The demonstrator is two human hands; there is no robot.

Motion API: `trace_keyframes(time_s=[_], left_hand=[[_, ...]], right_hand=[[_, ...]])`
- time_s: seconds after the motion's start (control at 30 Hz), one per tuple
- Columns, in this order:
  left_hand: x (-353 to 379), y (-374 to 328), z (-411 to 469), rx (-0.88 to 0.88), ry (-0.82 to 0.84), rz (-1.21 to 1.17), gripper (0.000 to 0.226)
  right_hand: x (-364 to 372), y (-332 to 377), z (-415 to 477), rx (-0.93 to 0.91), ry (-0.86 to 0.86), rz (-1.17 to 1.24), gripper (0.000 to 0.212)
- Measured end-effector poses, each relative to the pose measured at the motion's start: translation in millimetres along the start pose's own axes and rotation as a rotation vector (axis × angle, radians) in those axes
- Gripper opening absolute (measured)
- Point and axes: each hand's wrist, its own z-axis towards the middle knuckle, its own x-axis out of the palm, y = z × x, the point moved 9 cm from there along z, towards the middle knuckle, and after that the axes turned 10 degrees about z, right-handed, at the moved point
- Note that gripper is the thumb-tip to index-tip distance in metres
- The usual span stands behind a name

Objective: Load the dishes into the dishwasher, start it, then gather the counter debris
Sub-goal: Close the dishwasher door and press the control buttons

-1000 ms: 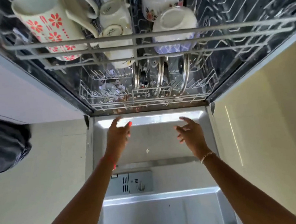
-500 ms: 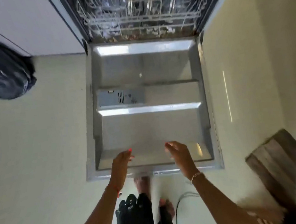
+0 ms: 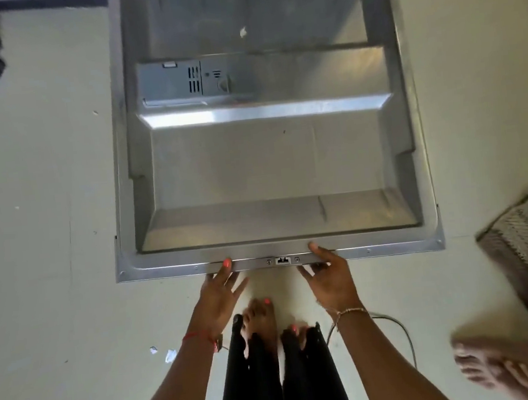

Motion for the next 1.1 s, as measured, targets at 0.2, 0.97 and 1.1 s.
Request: trace_keyframes(time_s=[0.2, 0.97, 1.1], left_hand=[[19, -26, -51, 0.055, -0.165, 0.124, 0.055], [297, -390, -329, 0.335, -0.212, 0.232, 0.042], [350, -458, -327, 0.397, -0.202, 0.276, 0.041]], right_hand=[[13, 20, -52, -0.031, 0.029, -0.135, 0.009], [333, 257, -371, -0.374, 0.039, -0.244, 0.034], [400, 301, -382, -0.441, 0.034, -0.279, 0.037]])
